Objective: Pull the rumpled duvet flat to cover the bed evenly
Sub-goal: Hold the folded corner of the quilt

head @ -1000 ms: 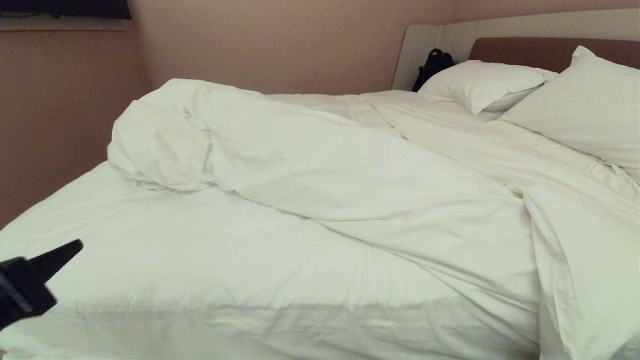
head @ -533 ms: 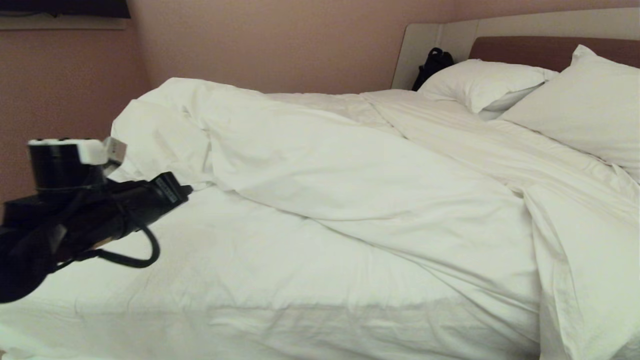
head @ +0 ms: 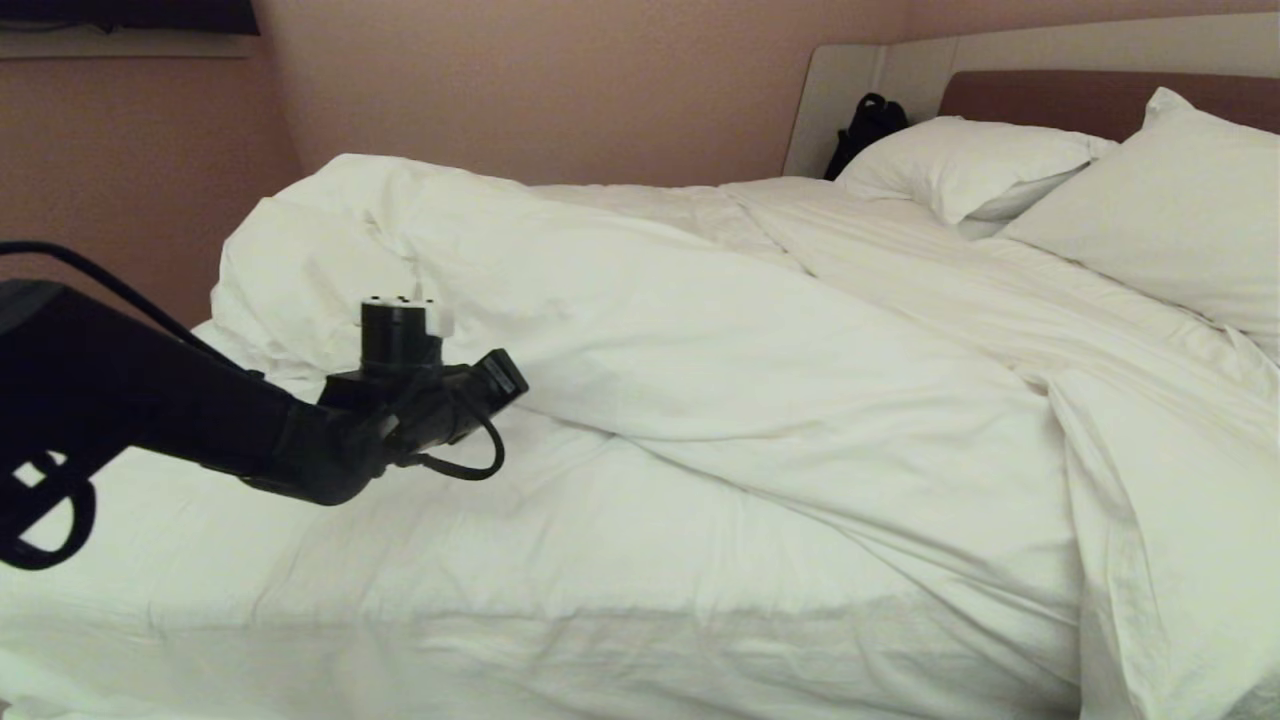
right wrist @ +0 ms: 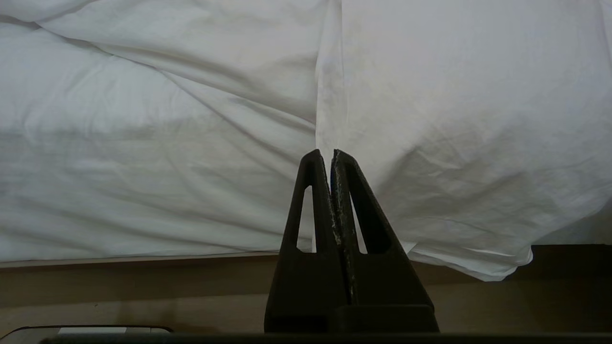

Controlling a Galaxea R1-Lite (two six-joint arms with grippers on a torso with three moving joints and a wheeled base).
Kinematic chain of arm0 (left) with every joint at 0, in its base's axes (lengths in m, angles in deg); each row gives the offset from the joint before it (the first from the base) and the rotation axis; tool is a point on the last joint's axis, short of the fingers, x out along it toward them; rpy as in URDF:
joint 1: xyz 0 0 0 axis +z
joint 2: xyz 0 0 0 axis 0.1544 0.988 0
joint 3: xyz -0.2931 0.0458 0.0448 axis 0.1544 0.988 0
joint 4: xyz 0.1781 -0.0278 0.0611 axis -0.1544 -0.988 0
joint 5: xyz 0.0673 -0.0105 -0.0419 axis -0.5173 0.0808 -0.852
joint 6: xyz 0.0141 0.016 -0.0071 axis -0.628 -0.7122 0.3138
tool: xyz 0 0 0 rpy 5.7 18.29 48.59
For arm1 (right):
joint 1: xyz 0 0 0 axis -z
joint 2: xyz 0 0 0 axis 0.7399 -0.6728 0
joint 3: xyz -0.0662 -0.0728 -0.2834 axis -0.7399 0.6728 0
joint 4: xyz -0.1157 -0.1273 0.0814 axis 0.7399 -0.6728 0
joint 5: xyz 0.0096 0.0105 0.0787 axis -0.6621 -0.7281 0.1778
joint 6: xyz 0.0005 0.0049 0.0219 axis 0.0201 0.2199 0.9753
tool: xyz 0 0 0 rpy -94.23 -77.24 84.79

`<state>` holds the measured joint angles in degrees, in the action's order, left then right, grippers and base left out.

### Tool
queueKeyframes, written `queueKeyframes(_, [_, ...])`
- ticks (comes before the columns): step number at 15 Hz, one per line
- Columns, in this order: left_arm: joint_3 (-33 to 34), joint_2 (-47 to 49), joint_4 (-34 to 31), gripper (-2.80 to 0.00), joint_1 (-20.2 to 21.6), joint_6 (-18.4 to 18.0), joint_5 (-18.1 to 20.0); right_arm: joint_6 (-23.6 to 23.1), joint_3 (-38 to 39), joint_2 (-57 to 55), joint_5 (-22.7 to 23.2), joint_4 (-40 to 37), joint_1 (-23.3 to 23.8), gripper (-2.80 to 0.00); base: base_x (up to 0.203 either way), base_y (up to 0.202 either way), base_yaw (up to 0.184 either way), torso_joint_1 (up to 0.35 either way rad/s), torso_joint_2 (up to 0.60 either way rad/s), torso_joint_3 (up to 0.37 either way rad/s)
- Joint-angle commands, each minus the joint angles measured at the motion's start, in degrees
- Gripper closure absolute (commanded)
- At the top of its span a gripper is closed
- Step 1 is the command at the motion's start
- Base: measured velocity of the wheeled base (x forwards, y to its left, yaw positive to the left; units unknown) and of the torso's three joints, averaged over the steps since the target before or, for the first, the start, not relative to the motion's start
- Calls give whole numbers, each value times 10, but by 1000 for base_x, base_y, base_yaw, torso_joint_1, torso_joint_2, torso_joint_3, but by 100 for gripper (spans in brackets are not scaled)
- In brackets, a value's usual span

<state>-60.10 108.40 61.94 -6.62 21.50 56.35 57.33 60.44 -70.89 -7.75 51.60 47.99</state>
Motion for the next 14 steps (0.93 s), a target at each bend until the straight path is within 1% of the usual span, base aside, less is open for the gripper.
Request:
queueKeyframes(1, [-47, 51, 1, 0, -21, 2, 0, 0, 0, 0, 0, 0, 0, 0, 0, 0, 0, 0, 0, 0])
queueKeyframes(2, [-58, 59, 1, 0, -25, 3, 0, 0, 0, 0, 0, 0, 0, 0, 0, 0, 0, 0, 0, 0])
queueKeyframes(7, [-68, 87, 1, 0, -27, 3, 1, 0, 0, 0, 0, 0, 0, 0, 0, 0, 0, 0, 0, 0])
queueKeyframes(10, [-60, 81, 7, 0, -32, 3, 2, 0, 0, 0, 0, 0, 0, 0, 0, 0, 0, 0, 0, 0])
queueKeyframes(11, [-58, 79, 8, -280, -37, 4, 2, 0, 0, 0, 0, 0, 0, 0, 0, 0, 0, 0, 0, 0])
queueKeyframes(14, [-56, 68, 13, -280, -42, 25, 3, 0, 0, 0, 0, 0, 0, 0, 0, 0, 0, 0, 0, 0])
